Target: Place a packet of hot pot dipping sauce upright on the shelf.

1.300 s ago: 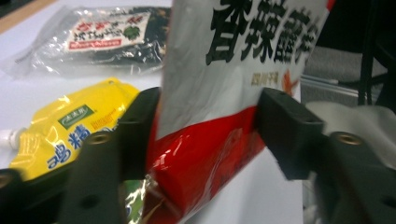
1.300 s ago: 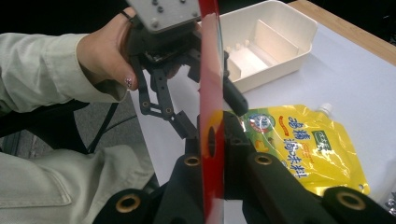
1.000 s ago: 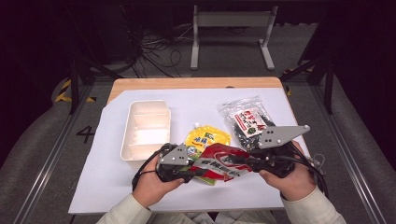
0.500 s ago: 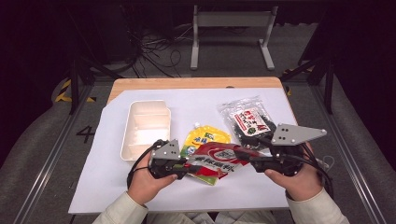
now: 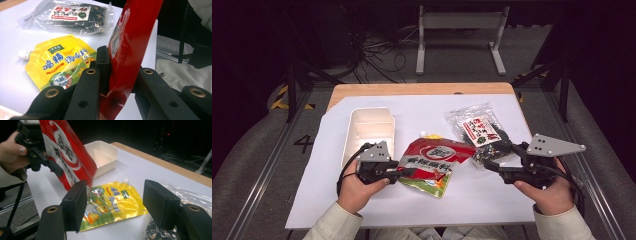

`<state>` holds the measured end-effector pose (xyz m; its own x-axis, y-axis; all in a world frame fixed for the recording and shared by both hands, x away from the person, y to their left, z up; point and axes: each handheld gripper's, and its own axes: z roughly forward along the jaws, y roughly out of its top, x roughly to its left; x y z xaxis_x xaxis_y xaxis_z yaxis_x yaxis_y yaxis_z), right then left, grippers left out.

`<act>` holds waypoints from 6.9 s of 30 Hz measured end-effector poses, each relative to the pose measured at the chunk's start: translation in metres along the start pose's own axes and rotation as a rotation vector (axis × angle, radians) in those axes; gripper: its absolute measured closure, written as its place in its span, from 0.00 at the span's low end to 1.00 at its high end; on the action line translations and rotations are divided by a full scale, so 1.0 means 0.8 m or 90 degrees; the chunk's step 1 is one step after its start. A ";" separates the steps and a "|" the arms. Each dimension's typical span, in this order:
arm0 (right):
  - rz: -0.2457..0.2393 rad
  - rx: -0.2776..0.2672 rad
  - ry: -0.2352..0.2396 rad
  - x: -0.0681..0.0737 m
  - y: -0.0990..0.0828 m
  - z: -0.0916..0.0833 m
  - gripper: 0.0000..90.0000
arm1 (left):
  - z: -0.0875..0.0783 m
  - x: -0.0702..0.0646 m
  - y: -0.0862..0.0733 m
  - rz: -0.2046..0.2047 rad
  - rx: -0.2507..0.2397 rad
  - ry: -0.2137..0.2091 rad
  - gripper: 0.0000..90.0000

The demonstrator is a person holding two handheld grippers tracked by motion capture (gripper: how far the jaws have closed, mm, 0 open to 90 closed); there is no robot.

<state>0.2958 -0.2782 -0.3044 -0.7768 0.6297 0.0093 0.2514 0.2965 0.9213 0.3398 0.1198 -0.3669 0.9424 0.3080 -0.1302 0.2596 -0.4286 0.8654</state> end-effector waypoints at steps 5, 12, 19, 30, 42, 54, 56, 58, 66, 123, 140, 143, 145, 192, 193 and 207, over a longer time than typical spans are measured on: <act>0.006 0.003 -0.009 -0.006 -0.003 -0.002 0.40 | -0.008 0.006 0.003 0.000 -0.011 0.009 0.88; 0.017 0.008 -0.022 -0.015 -0.008 -0.003 0.41 | -0.023 0.020 0.021 0.009 -0.023 0.028 0.88; 0.025 0.012 -0.032 -0.022 -0.014 -0.005 0.41 | -0.040 0.036 0.033 0.007 -0.045 0.047 0.88; 0.036 0.023 -0.035 -0.029 -0.022 -0.006 0.41 | -0.056 0.056 0.042 -0.011 -0.066 0.083 0.88; 0.041 0.018 -0.041 -0.035 -0.030 -0.006 0.40 | -0.078 0.089 0.033 -0.041 -0.101 0.141 0.88; 0.029 0.022 -0.039 -0.038 -0.036 -0.002 0.37 | -0.111 0.109 0.016 -0.058 -0.124 0.195 0.88; 0.029 0.022 -0.037 -0.038 -0.036 -0.002 0.38 | -0.115 0.113 0.014 -0.061 -0.122 0.204 0.88; 0.029 0.024 -0.036 -0.038 -0.036 -0.002 0.38 | -0.118 0.117 0.012 -0.061 -0.123 0.214 0.88; 0.014 0.032 -0.034 -0.038 -0.037 0.000 0.38 | -0.118 0.139 0.011 -0.074 -0.120 0.235 0.88; 0.057 0.035 -0.004 -0.041 -0.055 -0.002 0.35 | -0.057 0.232 -0.036 -0.115 -0.011 0.269 0.88; 0.060 0.042 0.003 -0.039 -0.058 0.001 0.34 | -0.049 0.224 -0.026 -0.135 0.041 0.316 0.77; 0.063 0.042 0.002 -0.040 -0.058 0.002 0.34 | -0.054 0.222 -0.024 -0.145 0.023 0.334 0.69; 0.062 0.044 0.003 -0.040 -0.059 0.002 0.34 | -0.058 0.222 -0.024 -0.142 0.019 0.341 0.68; 0.079 0.052 0.013 -0.041 -0.066 0.010 0.33 | -0.040 0.227 -0.023 -0.161 0.200 0.453 0.83; 0.077 0.051 0.012 -0.041 -0.065 0.009 0.33 | -0.042 0.226 -0.021 -0.169 0.184 0.449 0.75; 0.076 0.044 -0.012 -0.045 -0.066 0.006 0.35 | -0.081 0.174 -0.010 -0.175 0.063 0.404 0.30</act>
<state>0.3132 -0.3129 -0.3554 -0.7285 0.6762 0.1099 0.3815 0.2672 0.8849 0.4550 0.2209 -0.3605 0.5419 0.8405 -0.0037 0.5175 -0.3301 0.7895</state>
